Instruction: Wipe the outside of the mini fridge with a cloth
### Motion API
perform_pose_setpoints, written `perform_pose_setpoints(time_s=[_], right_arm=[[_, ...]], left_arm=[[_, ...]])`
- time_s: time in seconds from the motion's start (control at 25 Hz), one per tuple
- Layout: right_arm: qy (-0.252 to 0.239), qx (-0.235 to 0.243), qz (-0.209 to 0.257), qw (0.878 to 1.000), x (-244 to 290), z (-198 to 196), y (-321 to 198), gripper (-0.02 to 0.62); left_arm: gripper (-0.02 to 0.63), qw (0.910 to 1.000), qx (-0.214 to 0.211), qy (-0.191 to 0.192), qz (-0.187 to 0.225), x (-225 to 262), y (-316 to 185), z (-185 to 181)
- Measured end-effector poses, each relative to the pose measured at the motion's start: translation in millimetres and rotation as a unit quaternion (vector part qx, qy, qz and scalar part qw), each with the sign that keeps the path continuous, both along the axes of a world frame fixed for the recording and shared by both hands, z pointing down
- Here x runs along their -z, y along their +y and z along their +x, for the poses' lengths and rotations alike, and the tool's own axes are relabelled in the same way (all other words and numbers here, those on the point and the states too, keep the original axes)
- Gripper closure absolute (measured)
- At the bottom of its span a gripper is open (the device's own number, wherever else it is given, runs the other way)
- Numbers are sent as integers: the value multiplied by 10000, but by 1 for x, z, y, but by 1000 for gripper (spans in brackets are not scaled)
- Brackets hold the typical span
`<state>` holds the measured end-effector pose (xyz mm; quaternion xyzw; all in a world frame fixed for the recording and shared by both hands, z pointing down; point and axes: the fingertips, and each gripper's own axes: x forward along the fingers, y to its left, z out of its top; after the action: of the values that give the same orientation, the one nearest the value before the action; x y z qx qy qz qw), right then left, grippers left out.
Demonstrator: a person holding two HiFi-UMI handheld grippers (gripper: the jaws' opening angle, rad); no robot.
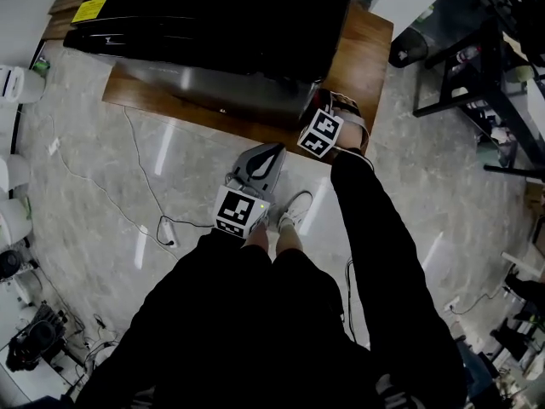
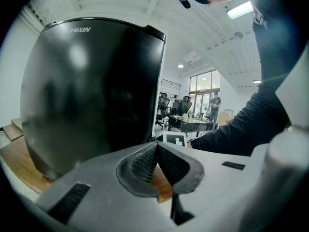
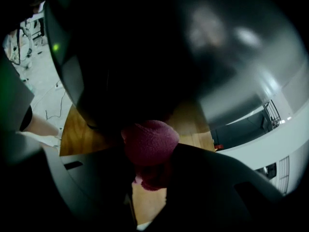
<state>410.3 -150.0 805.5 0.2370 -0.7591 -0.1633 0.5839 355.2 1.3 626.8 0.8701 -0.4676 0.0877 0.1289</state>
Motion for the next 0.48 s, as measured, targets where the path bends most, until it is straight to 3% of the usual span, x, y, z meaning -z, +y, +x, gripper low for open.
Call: perform_pose_setpoints(time_s=[0.16, 0.28, 0.4, 0.48], right_arm=[[-757, -185, 153, 9968, 65, 12, 5, 449], [-1742, -326, -8, 9842, 130, 15, 31, 449], [-3071, -511, -488, 9491, 204, 13, 73, 448], [-3996, -708, -1006, 9084, 254, 10, 102, 448]], left_arm=[[600, 9999, 43, 17, 101, 24, 7, -6], [600, 9999, 9, 48, 161, 55, 18, -12], [600, 9994, -110, 213, 244, 95, 31, -14], [600, 9987, -216, 245, 390, 124, 41, -15]])
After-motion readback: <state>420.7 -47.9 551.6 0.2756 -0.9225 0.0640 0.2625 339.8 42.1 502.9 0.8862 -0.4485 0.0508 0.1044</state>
